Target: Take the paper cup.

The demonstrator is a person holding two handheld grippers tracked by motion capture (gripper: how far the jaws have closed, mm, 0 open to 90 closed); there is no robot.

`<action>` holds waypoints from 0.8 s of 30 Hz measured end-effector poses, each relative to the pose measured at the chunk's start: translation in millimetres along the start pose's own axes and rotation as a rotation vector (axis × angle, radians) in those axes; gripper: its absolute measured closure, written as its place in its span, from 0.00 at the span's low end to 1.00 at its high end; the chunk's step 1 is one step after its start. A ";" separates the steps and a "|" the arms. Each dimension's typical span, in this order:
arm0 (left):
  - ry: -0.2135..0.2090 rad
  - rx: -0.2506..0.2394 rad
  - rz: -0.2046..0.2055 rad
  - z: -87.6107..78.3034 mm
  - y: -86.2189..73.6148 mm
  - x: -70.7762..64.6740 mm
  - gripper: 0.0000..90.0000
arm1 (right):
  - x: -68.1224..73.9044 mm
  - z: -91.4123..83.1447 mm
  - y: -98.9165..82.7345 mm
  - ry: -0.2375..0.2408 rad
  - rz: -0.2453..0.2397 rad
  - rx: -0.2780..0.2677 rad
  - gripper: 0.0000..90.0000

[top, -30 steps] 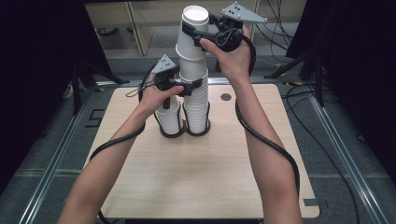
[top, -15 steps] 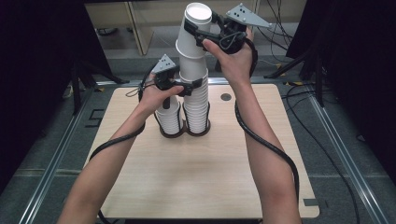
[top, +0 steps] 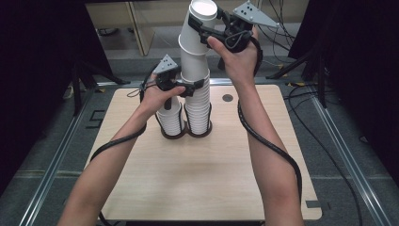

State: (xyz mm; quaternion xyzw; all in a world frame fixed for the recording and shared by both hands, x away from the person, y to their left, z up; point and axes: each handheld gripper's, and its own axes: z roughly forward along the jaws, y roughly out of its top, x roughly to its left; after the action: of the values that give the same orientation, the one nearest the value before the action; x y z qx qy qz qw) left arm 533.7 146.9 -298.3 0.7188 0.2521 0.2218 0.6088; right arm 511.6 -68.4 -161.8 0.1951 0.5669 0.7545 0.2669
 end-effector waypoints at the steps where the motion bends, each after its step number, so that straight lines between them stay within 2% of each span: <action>1: 0.000 -0.002 -0.001 0.7 -0.3 -0.2 0.03 | 1.0 -0.8 1.0 0.003 0.011 0.001 0.28; 6: 0.000 -0.001 -0.003 1.0 -0.1 -0.5 0.03 | 2.6 -1.9 3.4 0.004 0.015 -0.015 0.28; 10: 0.000 -0.001 -0.002 1.2 -0.2 -0.3 0.03 | 4.2 -4.3 6.5 -0.003 -0.005 -0.036 0.28; 13: 0.000 0.001 0.000 1.0 -0.1 -0.2 0.03 | 4.9 -5.9 7.3 -0.006 0.006 -0.049 0.28; 14: 0.005 0.007 0.006 0.8 -0.2 0.3 0.03 | 3.9 -7.4 7.8 -0.007 -0.011 -0.061 0.28; 24: 0.003 0.011 0.009 0.4 0.2 0.4 0.03 | 8.0 -17.4 11.3 -0.008 -0.018 -0.089 0.28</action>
State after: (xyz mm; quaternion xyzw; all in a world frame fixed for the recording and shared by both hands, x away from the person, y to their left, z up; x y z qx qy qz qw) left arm 534.3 146.8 -298.1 0.7229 0.2509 0.2242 0.6035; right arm 492.9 -78.8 -155.9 0.1808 0.5335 0.7758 0.2843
